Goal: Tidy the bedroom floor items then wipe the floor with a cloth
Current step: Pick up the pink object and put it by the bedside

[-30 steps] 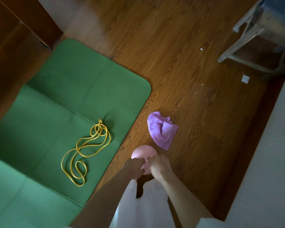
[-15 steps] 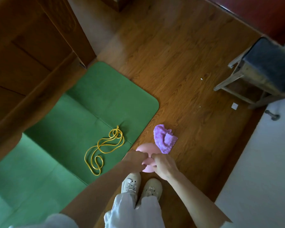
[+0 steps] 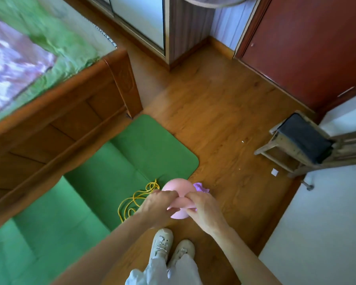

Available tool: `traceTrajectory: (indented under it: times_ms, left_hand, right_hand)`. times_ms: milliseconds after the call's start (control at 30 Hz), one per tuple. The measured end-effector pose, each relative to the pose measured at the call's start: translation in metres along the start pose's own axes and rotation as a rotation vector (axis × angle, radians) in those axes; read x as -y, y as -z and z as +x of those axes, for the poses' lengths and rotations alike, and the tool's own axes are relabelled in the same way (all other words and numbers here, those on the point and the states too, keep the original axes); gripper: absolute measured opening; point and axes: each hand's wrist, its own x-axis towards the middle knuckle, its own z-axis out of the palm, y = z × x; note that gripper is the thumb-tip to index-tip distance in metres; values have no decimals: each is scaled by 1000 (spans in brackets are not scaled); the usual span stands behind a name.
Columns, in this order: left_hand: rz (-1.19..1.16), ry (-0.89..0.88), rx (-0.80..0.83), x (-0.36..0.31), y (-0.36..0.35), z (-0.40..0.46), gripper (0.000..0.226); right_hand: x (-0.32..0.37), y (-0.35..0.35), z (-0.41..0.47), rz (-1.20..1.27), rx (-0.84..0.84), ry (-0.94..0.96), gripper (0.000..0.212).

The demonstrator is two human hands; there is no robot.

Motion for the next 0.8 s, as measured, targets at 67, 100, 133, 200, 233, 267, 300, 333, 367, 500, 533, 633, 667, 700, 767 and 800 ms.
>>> traceTrajectory:
  times_ms: [67,100,133,200,233,267,300,333,367,500,533,633,667,700,767,800]
  left_hand:
    - [-38,-31,-95,-11,31,-18,24]
    - [-49,-46,-144,-15,45,-26,25]
    - [-51,-56,-190,-20,60,-34,26]
    - [-31,-70,-280,-31,87,-51,25]
    - [-23,-76,-316,-37,101,-59,24]
    - [-26,-82,-350,-43,113,-67,24]
    - [-29,-84,-381,-49,126,-74,25]
    - [-27,-83,-412,-55,137,-82,25]
    - [-18,-81,-444,-59,148,-89,25]
    - [4,-72,-557,-79,184,-112,25]
    - [-2,-74,-580,-83,192,-116,25]
    - [-12,-82,-625,-90,211,-125,26]
    - [-6,-82,-631,-91,214,-128,26]
    - [-1,-79,-636,-91,217,-130,26]
    - [0,-67,-644,-92,221,-135,26]
    - [1,-59,-651,-93,222,-137,26]
  right_hand:
    - [23,26,-5,15,-40,52,11]
    - [35,40,-8,18,-53,74,12]
    - [46,54,-10,21,-65,97,13]
    - [68,81,-15,47,-94,146,12]
    - [80,95,-18,60,-112,169,13]
    - [91,108,-21,67,-135,193,14]
    - [103,121,-24,70,-164,216,18]
    - [113,132,-28,73,-190,237,21]
    - [123,143,-30,73,-212,253,23]
    - [156,176,-38,57,-274,309,23]
    - [161,183,-40,54,-284,324,24]
    - [175,199,-41,31,-287,363,32]
    - [179,202,-41,21,-281,367,34]
    - [182,204,-41,11,-272,371,36]
    - [186,206,-41,-2,-256,374,35]
    - [188,207,-40,-6,-253,375,34]
